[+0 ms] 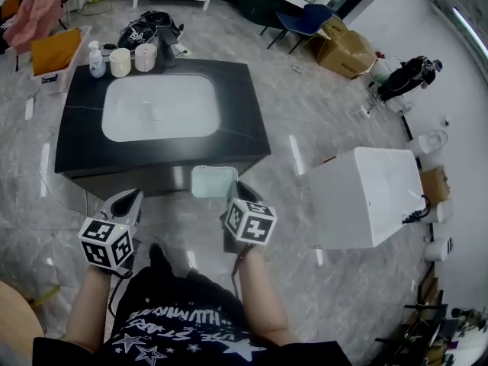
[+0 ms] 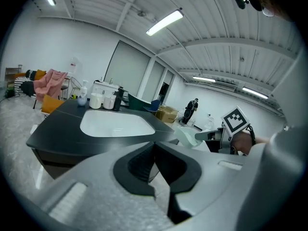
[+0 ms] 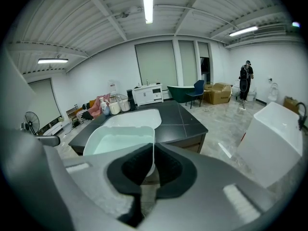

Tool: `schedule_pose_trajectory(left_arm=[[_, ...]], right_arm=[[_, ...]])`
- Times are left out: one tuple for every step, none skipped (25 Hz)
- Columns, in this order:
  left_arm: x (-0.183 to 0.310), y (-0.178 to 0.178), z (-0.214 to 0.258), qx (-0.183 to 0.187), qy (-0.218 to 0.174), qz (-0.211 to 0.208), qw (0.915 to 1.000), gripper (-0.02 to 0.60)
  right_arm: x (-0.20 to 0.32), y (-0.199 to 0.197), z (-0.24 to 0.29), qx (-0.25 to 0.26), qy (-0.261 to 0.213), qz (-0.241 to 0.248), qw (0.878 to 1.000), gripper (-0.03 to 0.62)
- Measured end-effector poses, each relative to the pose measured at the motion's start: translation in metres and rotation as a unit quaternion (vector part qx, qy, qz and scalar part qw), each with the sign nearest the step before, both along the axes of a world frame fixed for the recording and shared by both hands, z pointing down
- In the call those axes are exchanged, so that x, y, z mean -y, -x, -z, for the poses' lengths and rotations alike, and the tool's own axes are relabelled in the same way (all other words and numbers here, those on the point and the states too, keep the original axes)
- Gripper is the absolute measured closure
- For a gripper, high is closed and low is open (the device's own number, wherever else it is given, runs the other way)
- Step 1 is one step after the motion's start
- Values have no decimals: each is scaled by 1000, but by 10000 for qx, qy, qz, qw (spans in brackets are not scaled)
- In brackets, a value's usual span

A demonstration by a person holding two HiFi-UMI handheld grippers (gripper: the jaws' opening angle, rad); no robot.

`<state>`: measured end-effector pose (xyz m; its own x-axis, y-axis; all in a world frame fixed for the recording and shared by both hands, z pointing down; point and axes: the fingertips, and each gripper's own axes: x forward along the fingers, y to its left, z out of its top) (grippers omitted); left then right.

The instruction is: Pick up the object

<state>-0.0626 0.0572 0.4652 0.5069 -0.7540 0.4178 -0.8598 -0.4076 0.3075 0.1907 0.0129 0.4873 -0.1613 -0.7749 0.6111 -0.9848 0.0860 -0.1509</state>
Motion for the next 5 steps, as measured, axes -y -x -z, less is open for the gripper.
schedule_pose_trajectory(left_arm=[[-5, -6, 2, -5, -8, 3, 10000, 572], [-10, -13, 3, -5, -12, 9, 10000, 572], [-15, -19, 4, -3, -11, 19, 10000, 572], [-21, -25, 5, -2, -5, 33, 10000, 572], [-26, -32, 6, -1, 2, 48, 10000, 572]], right_arm=[[-7, -5, -1, 10, 18, 15, 10000, 583], [-14, -11, -2, 20, 36, 27, 10000, 582], [-22, -17, -2, 31, 51, 38, 10000, 582], [-28, -24, -2, 41, 66, 48, 10000, 583], [-35, -30, -2, 51, 80, 59, 9999, 582]])
